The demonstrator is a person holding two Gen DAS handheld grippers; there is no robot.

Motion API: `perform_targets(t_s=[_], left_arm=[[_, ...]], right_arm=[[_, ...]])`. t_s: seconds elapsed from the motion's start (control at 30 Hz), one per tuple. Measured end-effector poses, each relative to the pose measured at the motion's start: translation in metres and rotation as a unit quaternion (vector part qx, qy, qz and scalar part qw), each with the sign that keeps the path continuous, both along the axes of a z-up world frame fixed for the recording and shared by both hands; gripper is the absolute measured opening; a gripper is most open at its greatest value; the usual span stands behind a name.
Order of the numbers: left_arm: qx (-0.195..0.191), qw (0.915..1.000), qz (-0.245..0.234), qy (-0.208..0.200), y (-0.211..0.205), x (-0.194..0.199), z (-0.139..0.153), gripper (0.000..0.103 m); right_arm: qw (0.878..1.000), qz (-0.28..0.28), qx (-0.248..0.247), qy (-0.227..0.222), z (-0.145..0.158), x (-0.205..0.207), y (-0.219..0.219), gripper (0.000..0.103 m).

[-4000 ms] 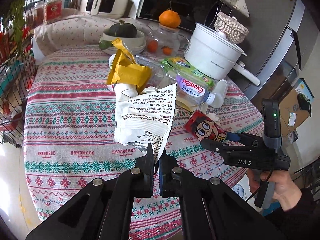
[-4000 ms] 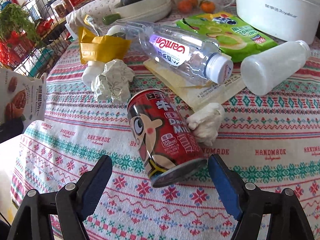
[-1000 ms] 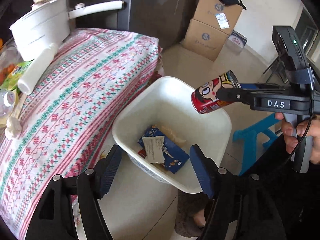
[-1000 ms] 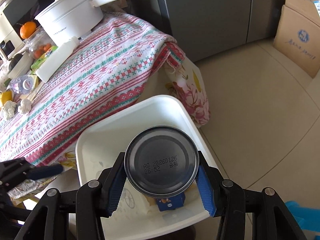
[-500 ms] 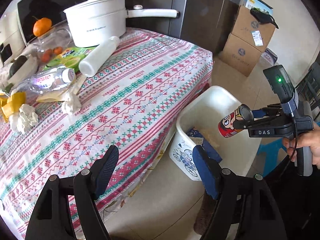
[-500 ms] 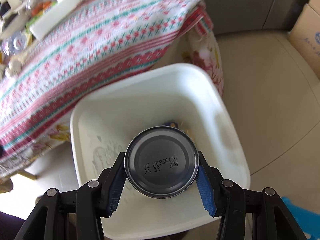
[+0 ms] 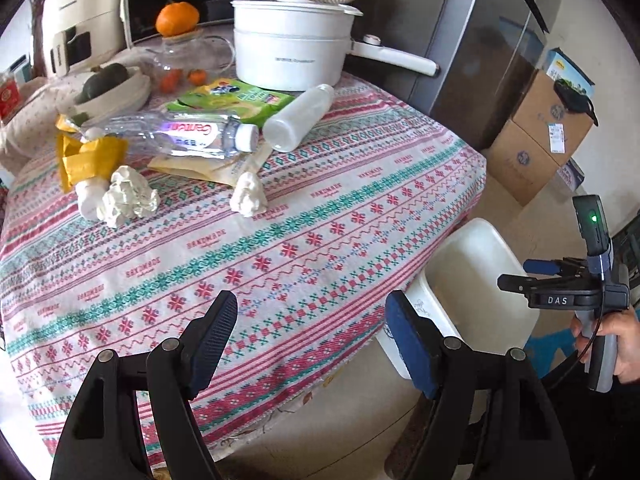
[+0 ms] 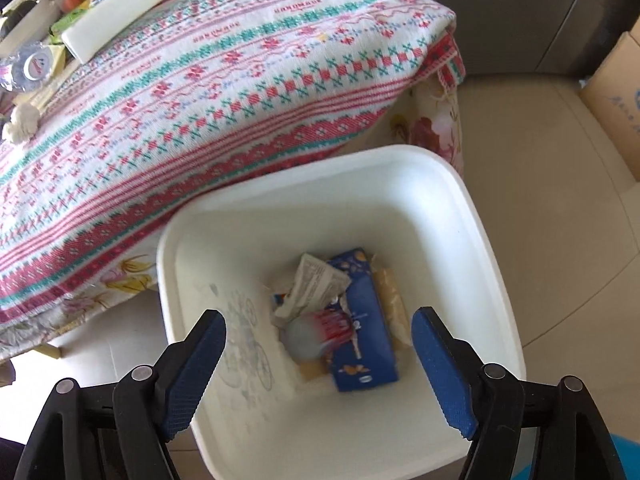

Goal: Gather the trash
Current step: 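Release the red can into the bin with the right tool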

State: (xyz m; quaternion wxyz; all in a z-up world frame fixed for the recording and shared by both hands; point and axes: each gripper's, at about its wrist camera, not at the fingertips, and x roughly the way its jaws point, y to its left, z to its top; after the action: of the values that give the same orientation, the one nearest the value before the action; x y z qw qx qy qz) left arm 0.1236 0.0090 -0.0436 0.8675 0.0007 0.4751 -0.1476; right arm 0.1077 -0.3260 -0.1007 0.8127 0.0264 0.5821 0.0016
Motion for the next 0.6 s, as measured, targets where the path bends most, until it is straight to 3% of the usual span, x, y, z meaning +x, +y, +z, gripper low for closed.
perform_targets(t_s=[0.4, 0.6], left_arm=[[-0.019, 0.9943, 0.103, 0.020, 0.087, 0.041, 0.005, 0.079], [-0.034, 0.9966, 0.073, -0.020, 0.117, 0.067, 0.001, 0.079]], right_arm=[[0.999, 0.031, 0.016, -0.020, 0.025, 0.011, 0.038, 0.081], [0.997, 0.059, 0.016, -0.037, 0.045, 0.029, 0.065, 0.084]])
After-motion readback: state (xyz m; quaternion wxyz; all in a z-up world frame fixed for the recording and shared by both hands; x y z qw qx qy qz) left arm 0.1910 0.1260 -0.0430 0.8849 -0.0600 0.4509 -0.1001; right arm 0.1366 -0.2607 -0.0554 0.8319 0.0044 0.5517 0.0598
